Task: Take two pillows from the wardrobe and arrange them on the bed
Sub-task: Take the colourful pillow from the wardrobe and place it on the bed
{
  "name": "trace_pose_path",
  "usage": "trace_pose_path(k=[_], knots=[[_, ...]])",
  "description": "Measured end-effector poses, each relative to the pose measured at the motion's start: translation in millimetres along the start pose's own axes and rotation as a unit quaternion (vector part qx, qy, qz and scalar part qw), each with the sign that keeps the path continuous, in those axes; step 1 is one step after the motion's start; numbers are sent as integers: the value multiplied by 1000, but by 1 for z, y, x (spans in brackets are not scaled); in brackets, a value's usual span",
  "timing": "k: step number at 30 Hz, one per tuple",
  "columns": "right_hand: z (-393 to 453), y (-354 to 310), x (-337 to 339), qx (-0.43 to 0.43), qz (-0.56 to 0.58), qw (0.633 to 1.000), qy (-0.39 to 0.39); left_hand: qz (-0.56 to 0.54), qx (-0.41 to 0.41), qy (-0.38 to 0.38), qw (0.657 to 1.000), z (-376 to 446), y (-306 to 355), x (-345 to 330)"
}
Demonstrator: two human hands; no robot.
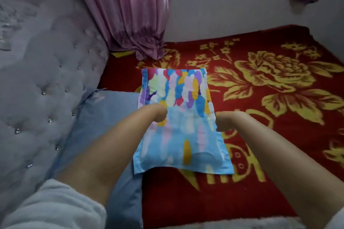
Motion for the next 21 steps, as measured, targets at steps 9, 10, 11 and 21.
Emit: trace_pose_path(k=[9, 10, 11, 21], knots=[[87, -5, -40, 35, 46, 996, 75, -44, 71, -12, 996, 76, -12, -91], [104, -2, -46, 29, 63, 994, 85, -57, 89, -13, 994, 88, -11, -100], [120, 2, -51, 23, 78, 992, 95, -69, 110, -16, 991, 101, -11, -110], [266, 52, -108, -154, 299, 914, 229, -252, 303, -10, 919, 224, -34, -207]])
Point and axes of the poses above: each hand's wrist, its own z-axis towards the middle knuckle, its own x-axis out of the back of the hand, y = z × x, the point moved 5 cm from there along z, towards the middle knuckle, and after that the axes turned 15 degrees about z, right-handed, at the moved point
